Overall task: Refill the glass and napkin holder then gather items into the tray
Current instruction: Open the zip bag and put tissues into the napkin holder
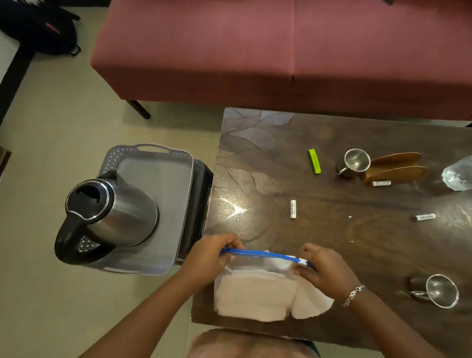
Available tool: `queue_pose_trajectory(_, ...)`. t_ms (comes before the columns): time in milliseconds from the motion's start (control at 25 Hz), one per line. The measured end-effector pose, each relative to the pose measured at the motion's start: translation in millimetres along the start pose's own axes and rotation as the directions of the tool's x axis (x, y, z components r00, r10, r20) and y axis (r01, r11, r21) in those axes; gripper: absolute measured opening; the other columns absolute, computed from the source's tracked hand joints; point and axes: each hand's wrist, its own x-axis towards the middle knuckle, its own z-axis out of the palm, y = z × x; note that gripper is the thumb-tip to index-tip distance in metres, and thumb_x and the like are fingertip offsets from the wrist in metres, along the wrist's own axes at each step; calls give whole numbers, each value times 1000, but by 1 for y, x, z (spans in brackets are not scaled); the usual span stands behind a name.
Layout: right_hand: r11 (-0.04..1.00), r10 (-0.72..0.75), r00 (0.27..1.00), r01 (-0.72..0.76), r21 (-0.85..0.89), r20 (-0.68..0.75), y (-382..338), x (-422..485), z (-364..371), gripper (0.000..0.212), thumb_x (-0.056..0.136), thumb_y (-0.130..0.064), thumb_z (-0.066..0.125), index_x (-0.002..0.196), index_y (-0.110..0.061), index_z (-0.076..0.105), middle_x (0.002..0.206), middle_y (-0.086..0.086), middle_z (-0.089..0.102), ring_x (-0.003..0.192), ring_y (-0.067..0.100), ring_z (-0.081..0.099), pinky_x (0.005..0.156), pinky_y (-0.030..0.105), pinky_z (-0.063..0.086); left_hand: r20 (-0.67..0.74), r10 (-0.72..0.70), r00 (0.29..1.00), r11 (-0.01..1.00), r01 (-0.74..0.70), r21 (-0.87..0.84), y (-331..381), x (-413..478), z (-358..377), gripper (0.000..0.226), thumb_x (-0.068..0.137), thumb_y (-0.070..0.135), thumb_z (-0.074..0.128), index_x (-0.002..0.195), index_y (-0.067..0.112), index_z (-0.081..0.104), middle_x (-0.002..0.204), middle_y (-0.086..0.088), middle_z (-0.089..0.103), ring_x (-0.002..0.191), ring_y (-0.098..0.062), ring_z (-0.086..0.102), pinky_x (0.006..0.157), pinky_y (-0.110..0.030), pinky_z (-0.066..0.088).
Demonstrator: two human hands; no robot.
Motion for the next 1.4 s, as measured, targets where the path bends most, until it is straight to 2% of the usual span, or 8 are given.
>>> queue_pose_trajectory(280,994,89,996,-90,-54,-24,21,49,1,28,82,-23,66,106,-9,65,109,10,55,97,29,57,77,33,40,-76,-56,996,988,66,137,-33,84,17,21,80,-2,53,90,11,66,96,-10,68,89,-25,61,78,-33,46)
queue_pose_trajectory(480,992,59,970,-84,-96,-236,35,60,-6,20,81,-3,60,99,-6,68,103,17,58,82,37,61,67,41,48,-84,-38,996,969,57,241,-39,123,23,21,84,1,51,98,10,63,100,-14,66,86,-24,57,69,-30,43)
queue_pose_trajectory(640,995,-17,930,-21,-99,-366,39,57,-14,14,76,6,61,84,-3,69,95,17,64,69,38,62,57,39,49,-107,-17,994,923,57,381,-39,140,23,31,83,9,60,114,10,56,117,-12,57,108,-28,51,86,-38,44)
queue_pose_trajectory(840,999,-42,878,43,-8,-477,16,31,-49,25,76,5,60,98,-6,60,90,12,67,74,35,63,62,41,52,-158,-60,986,991,40,-131,-2,114,34,41,78,7,69,115,7,54,119,-11,55,109,-22,51,87,-28,47)
queue_pose_trajectory(960,989,-144,825,144,-44,-546,-11,-1,-86,40,74,4,65,113,-8,58,89,9,71,77,30,67,64,38,54,-18,-164,986,835,129,-535,19,84,40,56,73,3,73,122,5,48,125,-17,51,115,-27,51,96,-42,48)
queue_pose_trajectory(1120,966,-240,817,257,-43,-525,-40,-42,-147,48,73,4,70,117,-10,58,85,3,69,71,19,66,61,27,51,47,-49,998,705,68,-706,61,59,27,76,68,0,76,133,15,38,130,-4,48,126,-18,42,105,-36,38)
queue_pose_trajectory(1240,929,-168,848,307,207,-502,-43,-65,-195,41,75,3,70,110,-17,60,80,-1,64,70,15,62,69,29,52,36,124,992,608,-47,-792,101,46,-1,78,64,5,73,134,15,39,118,-6,58,111,-18,55,89,-27,48)
queue_pose_trajectory(1400,663,-23,921,306,683,-389,-15,-78,-240,38,60,-21,83,94,-19,69,77,13,63,71,26,60,68,41,51,80,243,967,617,-90,-782,150,25,-21,27,70,9,66,97,9,63,89,0,71,87,-18,65,81,-29,55)
